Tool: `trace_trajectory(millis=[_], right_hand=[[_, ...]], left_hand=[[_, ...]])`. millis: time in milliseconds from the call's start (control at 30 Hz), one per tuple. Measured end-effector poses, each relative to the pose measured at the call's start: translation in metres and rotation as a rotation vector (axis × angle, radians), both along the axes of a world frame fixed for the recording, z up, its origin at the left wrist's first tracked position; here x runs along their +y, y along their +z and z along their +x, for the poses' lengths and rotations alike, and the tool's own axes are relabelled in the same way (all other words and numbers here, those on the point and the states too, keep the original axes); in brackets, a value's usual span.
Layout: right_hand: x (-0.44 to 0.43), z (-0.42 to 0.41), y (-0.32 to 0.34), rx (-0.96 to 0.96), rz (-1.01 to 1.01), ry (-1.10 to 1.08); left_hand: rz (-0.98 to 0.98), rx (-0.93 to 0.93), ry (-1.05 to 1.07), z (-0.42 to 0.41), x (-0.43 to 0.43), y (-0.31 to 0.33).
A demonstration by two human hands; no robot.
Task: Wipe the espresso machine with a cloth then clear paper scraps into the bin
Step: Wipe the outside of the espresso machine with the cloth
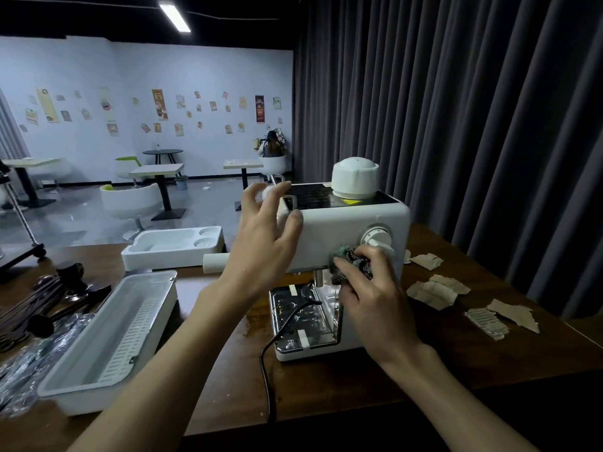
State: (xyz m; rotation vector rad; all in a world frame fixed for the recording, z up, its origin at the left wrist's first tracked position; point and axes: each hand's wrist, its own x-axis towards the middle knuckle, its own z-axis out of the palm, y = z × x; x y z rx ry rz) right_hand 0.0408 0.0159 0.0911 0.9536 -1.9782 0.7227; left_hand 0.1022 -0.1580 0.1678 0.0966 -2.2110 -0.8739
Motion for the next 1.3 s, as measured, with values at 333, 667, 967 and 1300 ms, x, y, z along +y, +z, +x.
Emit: trace_trajectory(millis=[333,667,967,1300], right_hand=[[0.058,-0.019,0.047,-0.206,-0.507,0.091],[0.070,-0.045,0.056,-0.575,-0.347,0.373],[0.095,-0.030,0.063,-0.549,-0.400,0.380],[0.102,-0.092,0.091,-0.693,-0.439,0.400]], left_hand=[[-0.004,0.075,0.376,-0.036,0.030,0.014],[0.106,0.203,0.402,-0.045,0.017,0.018],[0.284,0.120,-0.020,-0.074,-0.011,0.028],[-0.142,-0.056,0.383,-0.069,0.048,0.025]])
